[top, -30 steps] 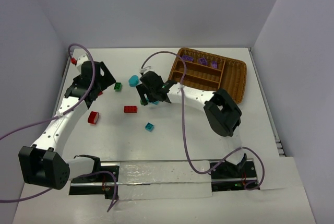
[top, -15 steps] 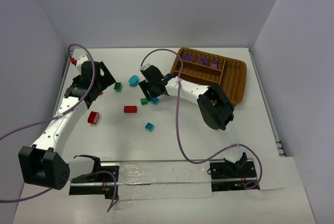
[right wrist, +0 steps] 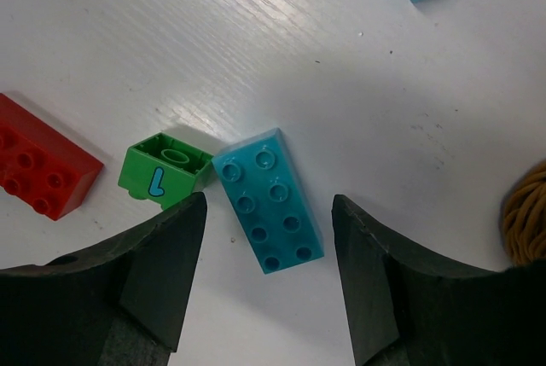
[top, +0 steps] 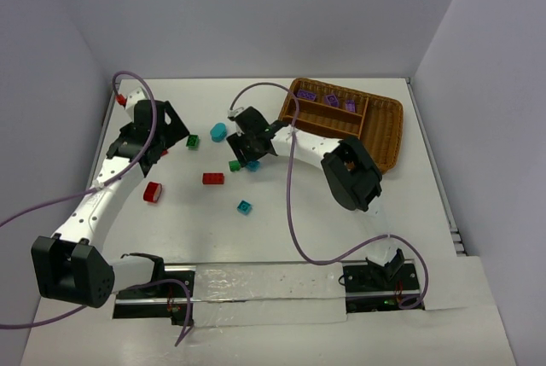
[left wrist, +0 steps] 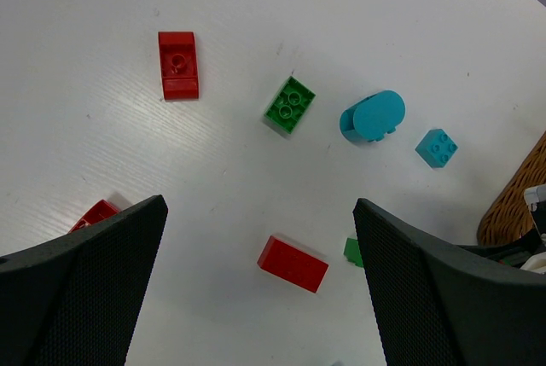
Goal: Sort the legos into containers by color
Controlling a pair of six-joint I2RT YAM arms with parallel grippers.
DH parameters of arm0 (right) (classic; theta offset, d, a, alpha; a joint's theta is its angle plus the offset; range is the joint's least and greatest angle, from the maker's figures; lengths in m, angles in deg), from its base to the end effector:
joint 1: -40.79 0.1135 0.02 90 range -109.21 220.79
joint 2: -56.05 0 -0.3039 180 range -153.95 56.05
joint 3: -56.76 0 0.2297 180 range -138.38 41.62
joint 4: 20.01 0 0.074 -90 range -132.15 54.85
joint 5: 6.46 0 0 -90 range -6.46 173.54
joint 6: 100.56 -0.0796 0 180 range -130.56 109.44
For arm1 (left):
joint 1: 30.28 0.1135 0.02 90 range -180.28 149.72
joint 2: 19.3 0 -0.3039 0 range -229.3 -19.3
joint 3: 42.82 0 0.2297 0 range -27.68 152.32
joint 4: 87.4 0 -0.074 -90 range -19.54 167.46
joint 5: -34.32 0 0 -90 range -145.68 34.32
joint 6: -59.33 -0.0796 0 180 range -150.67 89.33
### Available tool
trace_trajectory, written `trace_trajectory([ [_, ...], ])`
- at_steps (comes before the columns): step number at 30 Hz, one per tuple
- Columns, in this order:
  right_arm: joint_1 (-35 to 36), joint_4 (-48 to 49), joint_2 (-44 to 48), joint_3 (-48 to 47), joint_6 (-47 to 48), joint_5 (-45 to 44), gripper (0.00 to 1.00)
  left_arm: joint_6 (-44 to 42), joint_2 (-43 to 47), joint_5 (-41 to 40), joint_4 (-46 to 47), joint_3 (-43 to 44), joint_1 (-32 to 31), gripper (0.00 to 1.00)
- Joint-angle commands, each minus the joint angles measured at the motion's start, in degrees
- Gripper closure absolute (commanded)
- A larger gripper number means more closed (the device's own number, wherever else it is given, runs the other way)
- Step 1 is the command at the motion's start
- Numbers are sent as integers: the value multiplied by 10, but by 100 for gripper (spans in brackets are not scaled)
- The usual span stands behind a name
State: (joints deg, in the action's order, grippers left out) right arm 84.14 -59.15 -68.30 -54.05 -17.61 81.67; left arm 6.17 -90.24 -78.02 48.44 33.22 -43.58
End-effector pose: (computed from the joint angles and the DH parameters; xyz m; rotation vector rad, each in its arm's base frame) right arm 0.3711 0.3468 0.1885 -0.7717 2.3985 0.3251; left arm 0.2641 -0.0313 0.3281 -0.6465 2.0960 -0.0502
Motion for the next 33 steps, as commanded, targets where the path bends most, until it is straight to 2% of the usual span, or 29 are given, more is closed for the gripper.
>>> trace_trajectory([
  [1,4,18,3,19,-5,16,35,-4,4,-6,6,18,0,1],
  [9,3,14,-6,22,-17,15,50,-3,4,-4,5,16,0,1],
  [11,3,12,-6,21,-19,13,57,-2,6,-4,6,15,0,1],
  [12,3,12,-6,21,-19,13,64,-3,7,-4,6,15,0,1],
  [13,4,11,-4,20,-22,8,76,-2,7,-5,6,14,0,1],
  [15,3,8,11,16,-27,2,90,-1,7,-5,5,14,0,1],
  [26,-23,39,180,38,-77,-40,92,1,11,-5,5,13,0,1],
  [28,-46,61,220,63,-107,-60,92,0,12,-5,5,13,-1,1],
  [30,-82,67,231,77,-146,-104,92,-1,14,-4,5,12,0,1],
  [33,-126,67,225,84,-187,-123,92,-2,15,-3,7,13,0,1],
])
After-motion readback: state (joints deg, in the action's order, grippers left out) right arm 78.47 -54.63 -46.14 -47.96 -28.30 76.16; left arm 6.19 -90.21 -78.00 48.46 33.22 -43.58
